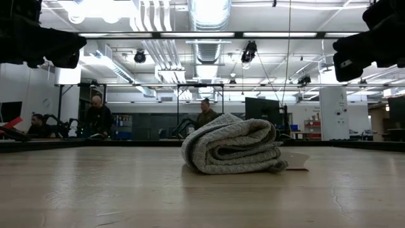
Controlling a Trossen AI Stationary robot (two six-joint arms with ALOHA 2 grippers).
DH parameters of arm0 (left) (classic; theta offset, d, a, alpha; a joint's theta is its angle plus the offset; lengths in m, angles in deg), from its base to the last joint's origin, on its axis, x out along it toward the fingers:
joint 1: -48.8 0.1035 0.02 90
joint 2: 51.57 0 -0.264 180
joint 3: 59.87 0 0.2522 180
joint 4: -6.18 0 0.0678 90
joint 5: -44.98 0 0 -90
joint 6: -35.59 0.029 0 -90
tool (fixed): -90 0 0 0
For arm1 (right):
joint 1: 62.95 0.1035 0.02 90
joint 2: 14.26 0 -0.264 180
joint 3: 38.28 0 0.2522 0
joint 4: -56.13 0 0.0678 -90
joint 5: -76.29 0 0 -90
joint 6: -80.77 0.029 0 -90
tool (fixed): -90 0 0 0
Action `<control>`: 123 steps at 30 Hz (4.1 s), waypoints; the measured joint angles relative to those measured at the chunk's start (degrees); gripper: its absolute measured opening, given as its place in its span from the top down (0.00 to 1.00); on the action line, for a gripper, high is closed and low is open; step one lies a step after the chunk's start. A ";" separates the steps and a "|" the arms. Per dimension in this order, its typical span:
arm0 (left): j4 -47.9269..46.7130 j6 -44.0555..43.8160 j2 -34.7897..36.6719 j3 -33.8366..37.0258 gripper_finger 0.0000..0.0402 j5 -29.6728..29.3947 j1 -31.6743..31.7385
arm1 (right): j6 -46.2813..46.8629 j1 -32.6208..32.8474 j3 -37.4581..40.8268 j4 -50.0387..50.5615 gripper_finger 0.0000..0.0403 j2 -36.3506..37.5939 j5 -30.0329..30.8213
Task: Fold microfiber towels
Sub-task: Return to Home Position
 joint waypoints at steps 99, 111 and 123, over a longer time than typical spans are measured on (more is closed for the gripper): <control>0.98 -0.13 -0.04 0.07 0.70 -0.07 0.02 | 5.26 0.00 -0.04 2.31 0.90 -0.11 -0.11; 0.98 -0.13 -0.03 0.07 0.70 -0.06 0.01 | 5.26 0.02 -0.04 2.30 0.90 -0.11 -0.11; 0.98 -0.11 -0.04 0.07 0.70 -0.06 0.00 | 5.26 0.01 -0.04 2.30 0.90 -0.10 -0.11</control>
